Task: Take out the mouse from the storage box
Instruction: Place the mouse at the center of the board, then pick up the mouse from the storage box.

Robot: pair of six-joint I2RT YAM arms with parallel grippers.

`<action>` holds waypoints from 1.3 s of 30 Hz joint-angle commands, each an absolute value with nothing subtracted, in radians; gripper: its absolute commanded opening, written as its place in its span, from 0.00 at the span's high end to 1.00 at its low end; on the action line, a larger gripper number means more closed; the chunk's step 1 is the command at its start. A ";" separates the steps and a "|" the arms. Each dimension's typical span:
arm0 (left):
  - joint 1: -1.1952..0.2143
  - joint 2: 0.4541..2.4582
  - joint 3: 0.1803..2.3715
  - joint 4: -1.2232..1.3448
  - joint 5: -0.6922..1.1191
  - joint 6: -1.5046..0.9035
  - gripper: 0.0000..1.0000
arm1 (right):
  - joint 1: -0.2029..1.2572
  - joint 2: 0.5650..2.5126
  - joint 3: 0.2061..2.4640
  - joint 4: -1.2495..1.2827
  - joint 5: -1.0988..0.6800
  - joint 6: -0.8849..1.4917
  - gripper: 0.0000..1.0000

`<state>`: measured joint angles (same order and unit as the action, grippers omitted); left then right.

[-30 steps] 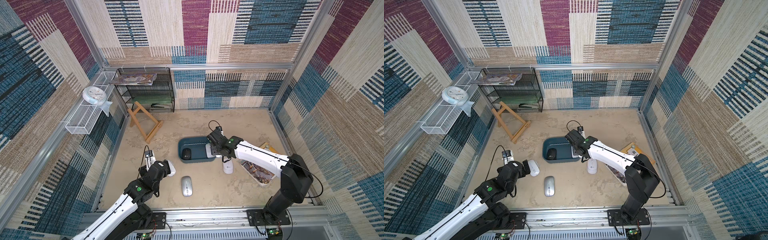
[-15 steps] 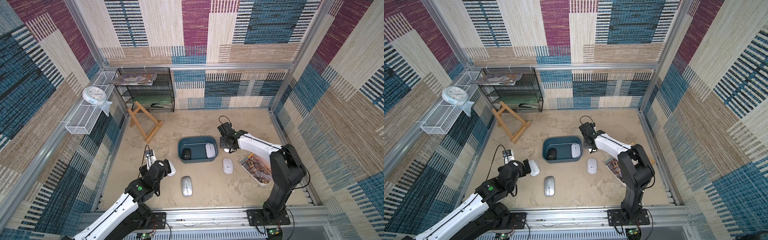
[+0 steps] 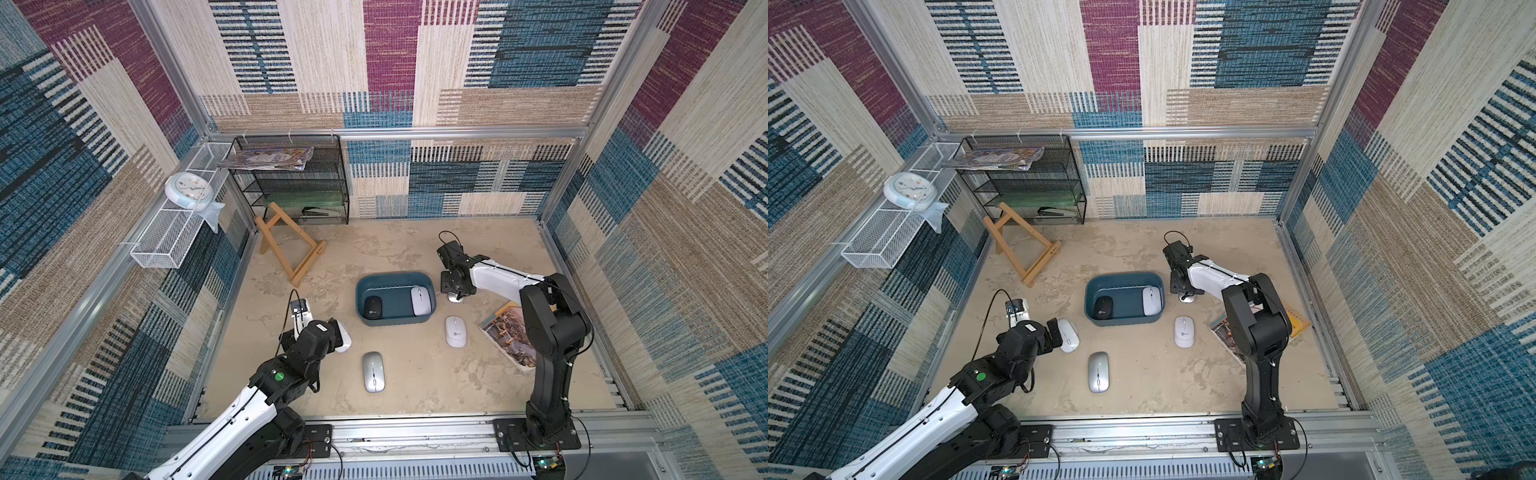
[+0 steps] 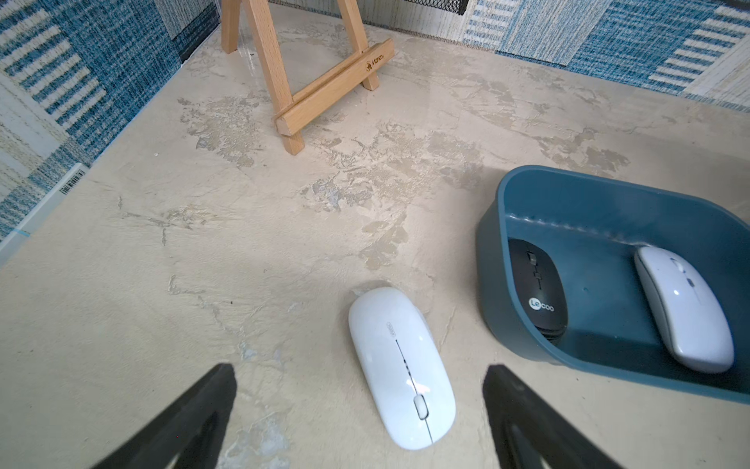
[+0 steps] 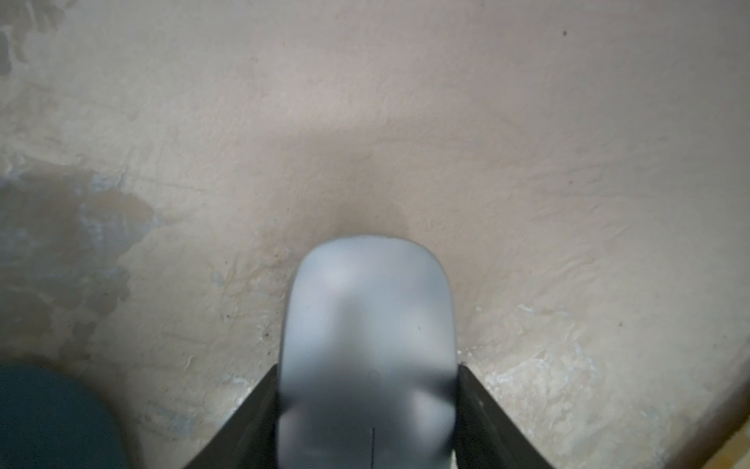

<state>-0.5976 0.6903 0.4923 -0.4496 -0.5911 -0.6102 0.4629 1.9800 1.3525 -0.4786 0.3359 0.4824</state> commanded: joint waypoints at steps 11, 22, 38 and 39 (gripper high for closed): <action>-0.592 0.673 0.487 -0.423 -0.592 -0.598 0.01 | 0.462 1.920 1.301 -0.450 0.335 0.494 0.15; -0.591 0.720 0.561 -0.504 -0.480 -0.713 0.01 | 0.463 1.730 1.183 -0.429 0.327 0.456 0.14; -0.594 1.247 0.970 -0.611 -0.208 -0.659 0.08 | 0.462 1.414 0.865 -0.261 0.284 0.438 0.15; -0.595 1.289 0.997 -0.618 -0.181 -0.647 0.10 | 0.462 1.394 0.843 -0.256 0.292 0.433 0.15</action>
